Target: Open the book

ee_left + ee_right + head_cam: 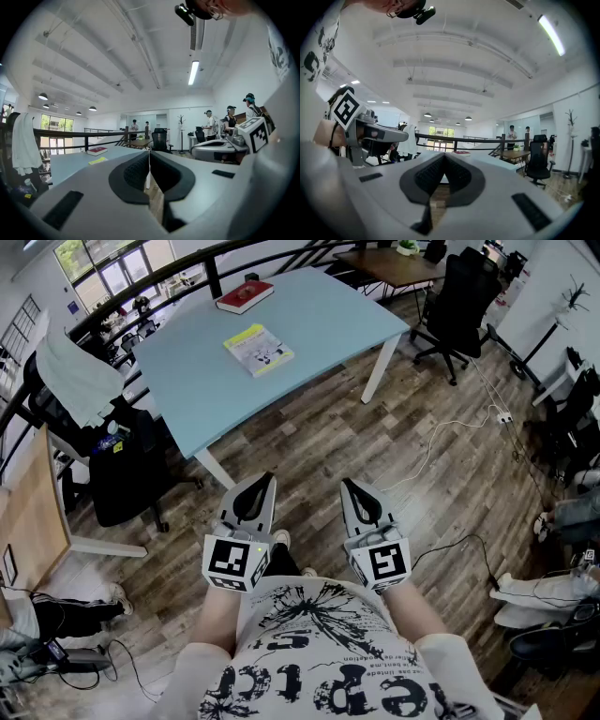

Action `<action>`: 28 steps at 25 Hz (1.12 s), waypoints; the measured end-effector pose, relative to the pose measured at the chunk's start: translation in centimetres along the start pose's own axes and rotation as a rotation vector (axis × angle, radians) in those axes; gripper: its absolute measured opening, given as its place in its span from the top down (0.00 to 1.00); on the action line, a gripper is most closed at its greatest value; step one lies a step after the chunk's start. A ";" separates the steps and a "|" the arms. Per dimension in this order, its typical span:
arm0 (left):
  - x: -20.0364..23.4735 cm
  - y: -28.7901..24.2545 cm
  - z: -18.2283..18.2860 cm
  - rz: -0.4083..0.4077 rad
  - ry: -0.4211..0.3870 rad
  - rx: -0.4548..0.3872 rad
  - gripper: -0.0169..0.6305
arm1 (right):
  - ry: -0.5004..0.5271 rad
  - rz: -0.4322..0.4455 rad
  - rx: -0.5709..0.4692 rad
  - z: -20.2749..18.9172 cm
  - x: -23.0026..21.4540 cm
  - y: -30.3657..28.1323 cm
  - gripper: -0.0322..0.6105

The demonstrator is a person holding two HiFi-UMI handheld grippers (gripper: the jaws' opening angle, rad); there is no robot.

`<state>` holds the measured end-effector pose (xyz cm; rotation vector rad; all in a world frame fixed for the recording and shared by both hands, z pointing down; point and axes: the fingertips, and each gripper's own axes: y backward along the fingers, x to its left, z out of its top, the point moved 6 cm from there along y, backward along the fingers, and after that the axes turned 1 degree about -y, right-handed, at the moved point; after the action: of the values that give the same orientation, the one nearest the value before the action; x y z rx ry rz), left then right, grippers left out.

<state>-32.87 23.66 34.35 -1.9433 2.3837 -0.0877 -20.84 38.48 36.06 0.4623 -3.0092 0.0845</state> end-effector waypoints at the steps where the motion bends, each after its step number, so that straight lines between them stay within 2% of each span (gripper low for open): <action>1: 0.1 -0.2 -0.1 -0.002 0.002 0.002 0.94 | 0.001 0.000 0.000 0.0 -0.1 -0.2 0.93; 12: -0.1 -1.8 -0.8 -0.027 0.014 0.018 0.94 | -0.018 -0.015 0.006 -0.7 -1.5 -0.5 0.93; 19: 0.7 -3.5 -1.8 -0.060 -0.021 0.052 0.94 | -0.021 -0.051 0.039 -2.0 -3.2 -1.4 0.93; 28: 5.0 -10.4 -2.9 -0.078 0.004 0.059 0.94 | -0.009 -0.078 0.074 -3.6 -6.7 -8.5 0.93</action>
<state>-23.97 16.68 38.07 -2.0106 2.2804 -0.1639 -11.61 32.63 39.27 0.5875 -3.0011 0.1895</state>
